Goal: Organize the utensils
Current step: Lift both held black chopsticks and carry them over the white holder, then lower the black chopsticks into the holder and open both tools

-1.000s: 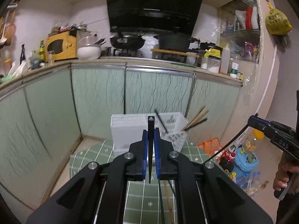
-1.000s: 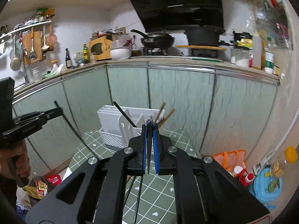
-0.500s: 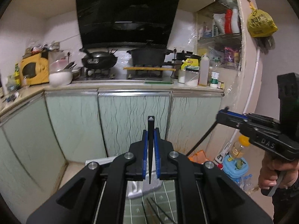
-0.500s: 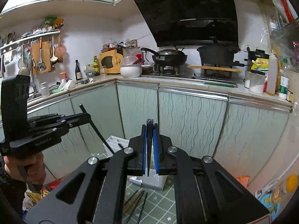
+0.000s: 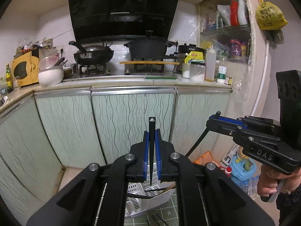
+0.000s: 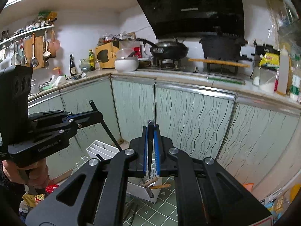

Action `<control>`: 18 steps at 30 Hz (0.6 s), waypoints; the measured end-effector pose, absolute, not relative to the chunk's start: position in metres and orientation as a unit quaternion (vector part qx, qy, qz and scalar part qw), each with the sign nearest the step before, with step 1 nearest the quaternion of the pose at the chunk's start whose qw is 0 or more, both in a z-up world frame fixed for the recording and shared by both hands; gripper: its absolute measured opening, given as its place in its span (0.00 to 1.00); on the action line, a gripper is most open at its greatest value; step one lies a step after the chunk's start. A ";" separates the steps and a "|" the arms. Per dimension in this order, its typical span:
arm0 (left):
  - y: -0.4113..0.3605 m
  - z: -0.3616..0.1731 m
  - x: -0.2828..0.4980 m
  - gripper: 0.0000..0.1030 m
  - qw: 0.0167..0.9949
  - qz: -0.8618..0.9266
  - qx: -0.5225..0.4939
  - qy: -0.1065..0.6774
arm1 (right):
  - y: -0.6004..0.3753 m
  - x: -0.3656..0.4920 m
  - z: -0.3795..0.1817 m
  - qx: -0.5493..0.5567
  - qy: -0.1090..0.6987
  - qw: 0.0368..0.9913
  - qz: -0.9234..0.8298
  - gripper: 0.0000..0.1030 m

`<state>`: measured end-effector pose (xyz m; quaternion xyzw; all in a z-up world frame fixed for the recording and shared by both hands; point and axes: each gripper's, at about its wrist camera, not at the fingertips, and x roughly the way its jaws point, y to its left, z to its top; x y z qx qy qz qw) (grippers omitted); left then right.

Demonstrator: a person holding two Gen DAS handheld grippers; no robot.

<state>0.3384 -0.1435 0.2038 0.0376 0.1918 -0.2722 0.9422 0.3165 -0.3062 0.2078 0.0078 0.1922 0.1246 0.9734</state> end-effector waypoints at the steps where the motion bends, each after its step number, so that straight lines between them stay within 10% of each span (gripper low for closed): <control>1: -0.144 0.199 0.342 0.08 0.942 -0.271 0.039 0.195 | -0.308 0.321 0.202 0.011 0.197 0.972 0.126 0.06; 16: -0.147 0.165 0.358 0.08 0.937 -0.271 0.045 0.216 | -0.315 0.346 0.163 0.022 0.233 0.964 0.129 0.06; 18: -0.145 0.166 0.359 0.12 0.937 -0.266 0.044 0.222 | -0.317 0.345 0.163 0.025 0.237 0.964 0.122 0.20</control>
